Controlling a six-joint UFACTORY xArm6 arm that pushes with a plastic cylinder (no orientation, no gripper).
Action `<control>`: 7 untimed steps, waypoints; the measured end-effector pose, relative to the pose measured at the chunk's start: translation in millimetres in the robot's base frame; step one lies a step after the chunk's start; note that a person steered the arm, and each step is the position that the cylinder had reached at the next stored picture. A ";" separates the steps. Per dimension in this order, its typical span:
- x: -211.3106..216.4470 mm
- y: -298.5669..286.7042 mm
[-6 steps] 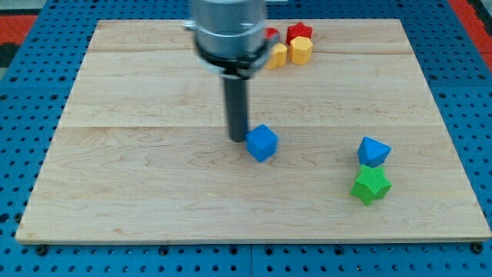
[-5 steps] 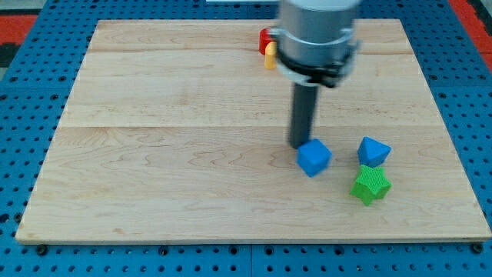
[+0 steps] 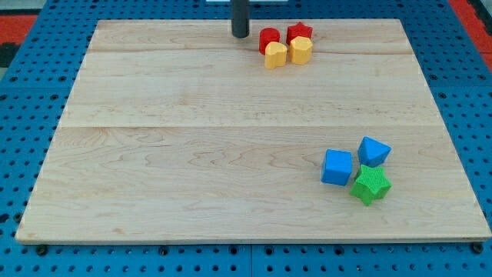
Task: Slide the red circle and yellow heart to the center
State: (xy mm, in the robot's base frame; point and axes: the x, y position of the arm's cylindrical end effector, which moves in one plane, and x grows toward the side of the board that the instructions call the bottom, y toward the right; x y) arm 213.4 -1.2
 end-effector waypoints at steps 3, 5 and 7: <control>140.4 118.6; 94.0 113.1; 106.9 88.1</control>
State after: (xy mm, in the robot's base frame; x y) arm 320.3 86.9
